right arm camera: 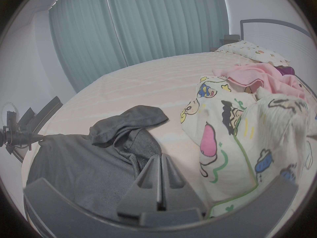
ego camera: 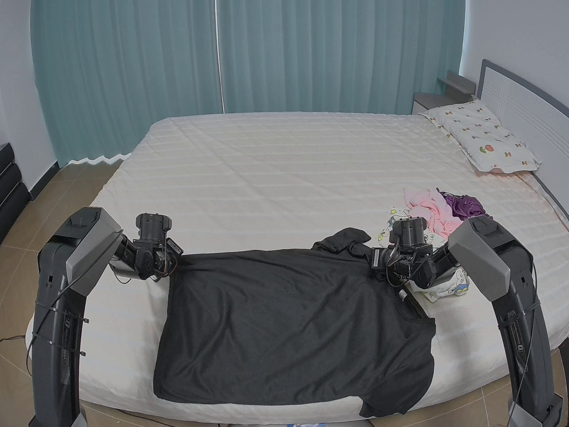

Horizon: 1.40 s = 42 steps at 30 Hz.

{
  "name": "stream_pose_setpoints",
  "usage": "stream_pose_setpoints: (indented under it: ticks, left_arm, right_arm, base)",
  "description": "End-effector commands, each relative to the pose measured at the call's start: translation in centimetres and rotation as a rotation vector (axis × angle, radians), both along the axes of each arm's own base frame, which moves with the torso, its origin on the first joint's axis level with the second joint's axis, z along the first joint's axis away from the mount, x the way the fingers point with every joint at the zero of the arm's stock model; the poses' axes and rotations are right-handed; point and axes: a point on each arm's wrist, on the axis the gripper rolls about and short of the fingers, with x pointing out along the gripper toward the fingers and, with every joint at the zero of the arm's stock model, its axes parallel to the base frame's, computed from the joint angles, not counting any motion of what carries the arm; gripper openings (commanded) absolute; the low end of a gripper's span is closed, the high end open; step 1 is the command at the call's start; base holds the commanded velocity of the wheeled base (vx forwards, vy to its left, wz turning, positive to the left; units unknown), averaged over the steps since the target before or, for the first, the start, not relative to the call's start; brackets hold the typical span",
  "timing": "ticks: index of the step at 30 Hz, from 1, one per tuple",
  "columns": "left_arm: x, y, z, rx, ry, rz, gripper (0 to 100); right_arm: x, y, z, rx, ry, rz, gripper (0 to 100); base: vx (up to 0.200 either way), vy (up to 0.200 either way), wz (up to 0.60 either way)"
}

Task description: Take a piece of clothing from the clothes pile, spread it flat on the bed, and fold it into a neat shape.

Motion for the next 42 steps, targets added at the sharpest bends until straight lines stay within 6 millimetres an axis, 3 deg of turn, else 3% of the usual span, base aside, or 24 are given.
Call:
stream_pose_setpoints:
  ticks: [1, 10, 14, 21, 26, 35, 36, 42]
  left_arm:
    - [0.5, 0.1, 0.6, 0.0, -0.028, 0.001, 0]
    - [2.0, 1.7, 1.9, 0.009, -0.101, 0.028, 0]
    - [2.4, 1.9, 1.8, 0.036, -0.106, 0.013, 0]
    - [3.7, 1.8, 3.4, 0.055, -0.159, 0.001, 0]
    - [4.2, 1.8, 3.9, 0.055, -0.185, 0.002, 0]
    - [4.1, 1.4, 1.1, 0.07, -0.121, -0.015, 0]
    - [4.1, 1.2, 0.8, 0.07, -0.113, -0.022, 100]
    - [4.1, 0.8, 0.2, 0.079, -0.101, -0.037, 100]
  right_arm:
    - [0.8, -2.1, 0.9, 0.028, -0.035, -0.073, 0]
    - [2.2, -3.0, 2.1, 0.166, -0.111, -0.155, 0]
    - [2.5, -2.6, 2.6, 0.237, -0.128, -0.173, 0]
    - [4.0, -1.5, 4.6, 0.358, -0.265, -0.19, 0]
    - [4.2, -1.6, 3.8, 0.354, -0.272, -0.202, 0]
    - [4.0, -1.4, 1.5, 0.343, -0.233, -0.206, 0]
    - [4.0, -1.4, 1.2, 0.342, -0.231, -0.208, 100]
    - [3.6, -0.8, 1.1, 0.334, -0.216, -0.194, 100]
  base:
    - [0.0, 0.0, 0.0]
    - [0.0, 0.0, 0.0]
    - [0.0, 0.0, 0.0]
    - [0.0, 0.0, 0.0]
    - [0.0, 0.0, 0.0]
    - [0.0, 0.0, 0.0]
    - [0.0, 0.0, 0.0]
    - [0.0, 0.0, 0.0]
